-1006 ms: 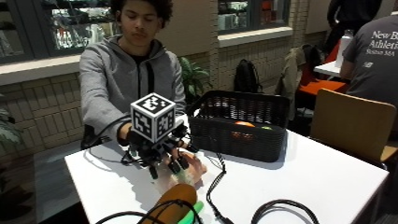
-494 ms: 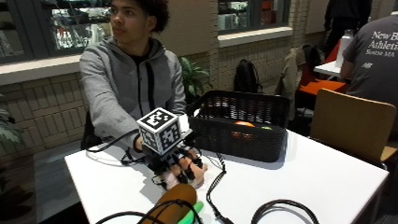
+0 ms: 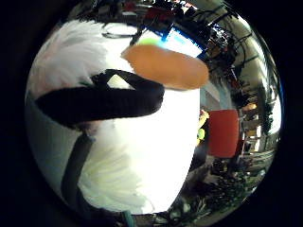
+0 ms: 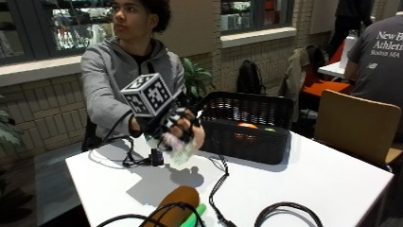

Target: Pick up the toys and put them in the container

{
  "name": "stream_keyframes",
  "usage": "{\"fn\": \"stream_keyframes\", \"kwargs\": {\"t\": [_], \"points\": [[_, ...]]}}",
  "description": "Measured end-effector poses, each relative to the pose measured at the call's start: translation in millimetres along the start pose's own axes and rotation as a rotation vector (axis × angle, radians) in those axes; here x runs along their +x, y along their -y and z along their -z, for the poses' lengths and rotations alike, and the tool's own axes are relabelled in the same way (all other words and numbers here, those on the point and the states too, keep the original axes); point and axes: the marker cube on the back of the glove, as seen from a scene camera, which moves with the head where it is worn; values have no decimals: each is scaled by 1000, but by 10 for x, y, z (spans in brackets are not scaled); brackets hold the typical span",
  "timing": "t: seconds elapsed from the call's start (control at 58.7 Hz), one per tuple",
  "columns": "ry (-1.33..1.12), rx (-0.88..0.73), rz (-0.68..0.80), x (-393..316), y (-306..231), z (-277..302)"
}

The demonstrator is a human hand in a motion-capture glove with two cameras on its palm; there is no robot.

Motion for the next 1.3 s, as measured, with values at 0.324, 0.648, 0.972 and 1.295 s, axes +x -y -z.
{"fn": "stream_keyframes", "kwargs": {"t": [0.324,0.648,0.972,1.295], "points": [[71,28,356,-1560,-108,257],[29,-60,429,-1963,-105,-93],[77,-150,413,-1893,-150,-23],[106,-85,277,-1222,-109,283]]}}
